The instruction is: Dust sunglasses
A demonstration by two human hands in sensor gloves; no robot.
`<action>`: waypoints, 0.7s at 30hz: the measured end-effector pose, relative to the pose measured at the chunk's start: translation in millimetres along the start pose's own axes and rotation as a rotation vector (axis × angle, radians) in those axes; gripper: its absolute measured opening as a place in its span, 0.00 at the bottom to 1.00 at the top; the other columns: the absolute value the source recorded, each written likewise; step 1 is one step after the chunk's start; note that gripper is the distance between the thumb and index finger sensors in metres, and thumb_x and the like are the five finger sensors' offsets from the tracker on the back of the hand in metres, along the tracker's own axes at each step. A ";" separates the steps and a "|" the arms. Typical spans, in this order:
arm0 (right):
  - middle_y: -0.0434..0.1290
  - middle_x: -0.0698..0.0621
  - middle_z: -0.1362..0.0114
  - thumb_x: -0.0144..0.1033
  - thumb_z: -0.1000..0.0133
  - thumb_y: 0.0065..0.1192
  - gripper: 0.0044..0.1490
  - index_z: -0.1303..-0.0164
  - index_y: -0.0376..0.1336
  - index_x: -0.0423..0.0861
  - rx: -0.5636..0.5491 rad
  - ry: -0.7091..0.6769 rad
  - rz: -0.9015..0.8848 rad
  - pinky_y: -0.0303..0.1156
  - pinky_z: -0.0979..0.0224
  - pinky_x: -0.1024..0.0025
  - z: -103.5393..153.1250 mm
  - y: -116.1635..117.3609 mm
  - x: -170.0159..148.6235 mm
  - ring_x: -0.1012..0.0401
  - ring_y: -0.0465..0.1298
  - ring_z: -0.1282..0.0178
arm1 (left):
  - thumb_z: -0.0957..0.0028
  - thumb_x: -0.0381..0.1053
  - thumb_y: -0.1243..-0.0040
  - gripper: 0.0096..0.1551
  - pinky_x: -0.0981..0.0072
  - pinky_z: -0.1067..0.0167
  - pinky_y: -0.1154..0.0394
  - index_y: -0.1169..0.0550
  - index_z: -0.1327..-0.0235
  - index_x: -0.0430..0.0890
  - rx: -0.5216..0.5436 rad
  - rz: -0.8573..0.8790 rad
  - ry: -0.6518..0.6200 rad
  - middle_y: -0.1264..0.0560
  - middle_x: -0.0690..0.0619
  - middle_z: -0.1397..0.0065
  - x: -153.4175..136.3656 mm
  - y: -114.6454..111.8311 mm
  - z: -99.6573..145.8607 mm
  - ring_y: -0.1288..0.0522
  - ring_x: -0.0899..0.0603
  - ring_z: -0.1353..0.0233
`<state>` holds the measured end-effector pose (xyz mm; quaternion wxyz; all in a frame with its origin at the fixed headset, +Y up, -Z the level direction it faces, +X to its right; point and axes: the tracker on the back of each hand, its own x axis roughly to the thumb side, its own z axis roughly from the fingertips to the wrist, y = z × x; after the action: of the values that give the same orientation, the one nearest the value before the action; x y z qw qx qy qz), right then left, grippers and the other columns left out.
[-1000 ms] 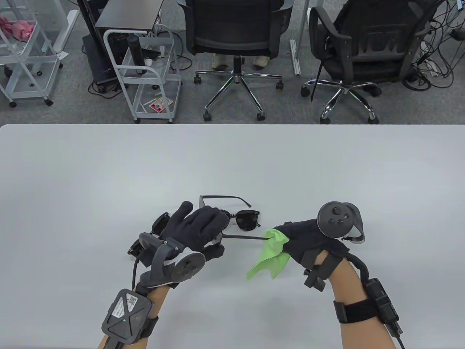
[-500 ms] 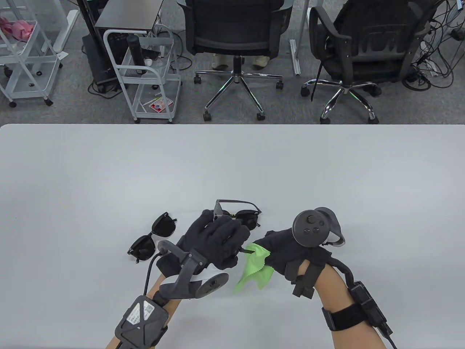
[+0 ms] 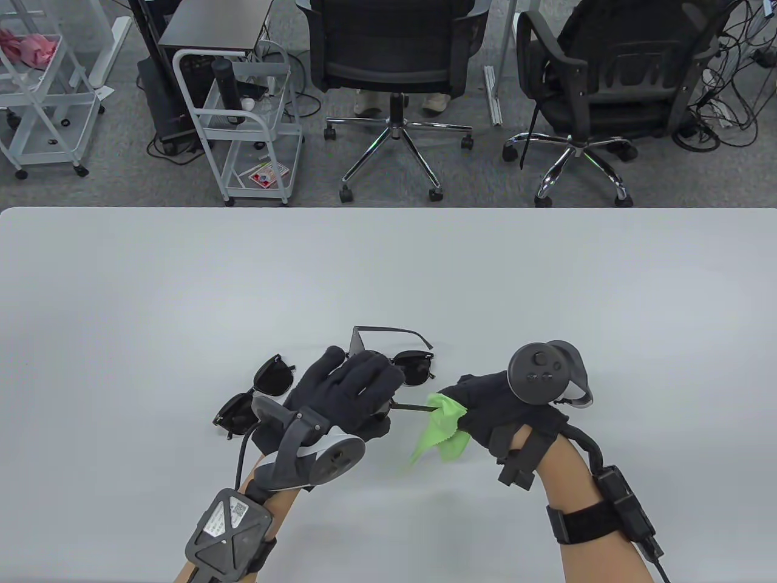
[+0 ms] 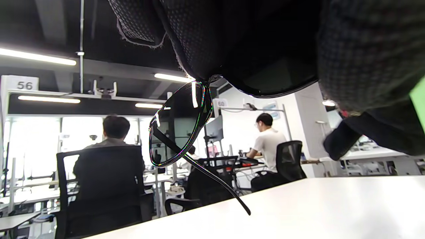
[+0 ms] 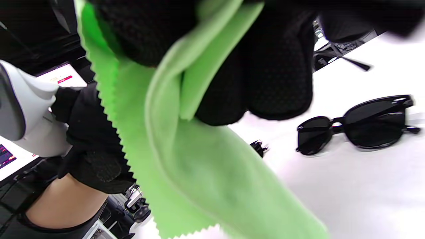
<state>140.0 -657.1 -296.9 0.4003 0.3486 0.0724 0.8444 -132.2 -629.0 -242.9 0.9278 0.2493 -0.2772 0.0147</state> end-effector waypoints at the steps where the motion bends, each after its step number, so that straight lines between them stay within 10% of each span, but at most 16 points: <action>1: 0.88 0.49 0.56 0.44 0.50 0.68 0.26 0.53 0.79 0.40 -0.017 0.008 -0.012 0.68 0.34 0.35 2.7 -3.8 -3.6 0.51 0.88 0.57 | 0.77 0.76 0.25 0.51 0.58 0.23 0.30 0.31 0.34 0.74 -0.001 0.010 0.020 0.28 0.72 0.26 -4.6 -0.1 0.1 0.20 0.60 0.25; 7: 0.88 0.46 0.51 0.43 0.49 0.67 0.27 0.49 0.77 0.38 -0.109 0.037 -0.001 0.67 0.34 0.34 8.2 -7.8 -5.7 0.48 0.87 0.52 | 0.78 0.78 0.30 0.52 0.56 0.23 0.29 0.30 0.32 0.70 -0.074 0.139 0.078 0.26 0.69 0.27 -13.7 -7.7 -0.6 0.17 0.58 0.28; 13: 0.81 0.44 0.34 0.43 0.48 0.69 0.30 0.39 0.73 0.42 -0.459 -0.032 0.298 0.64 0.32 0.31 16.9 -12.5 27.7 0.43 0.80 0.34 | 0.72 0.83 0.39 0.58 0.54 0.28 0.26 0.31 0.27 0.56 -0.263 0.454 0.308 0.20 0.62 0.33 -27.8 -28.9 0.0 0.10 0.53 0.41; 21: 0.89 0.46 0.63 0.48 0.51 0.75 0.26 0.62 0.81 0.38 -0.541 -0.062 0.643 0.74 0.38 0.40 9.1 9.6 66.6 0.50 0.87 0.66 | 0.67 0.83 0.42 0.60 0.52 0.35 0.22 0.33 0.26 0.48 -0.329 0.856 0.580 0.18 0.56 0.38 -41.0 -44.2 10.6 0.07 0.51 0.52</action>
<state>110.8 -616.5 -250.9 0.1956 0.2613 -0.2763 0.9040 -165.0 -668.1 -276.7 0.9041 -0.0486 -0.0853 0.4159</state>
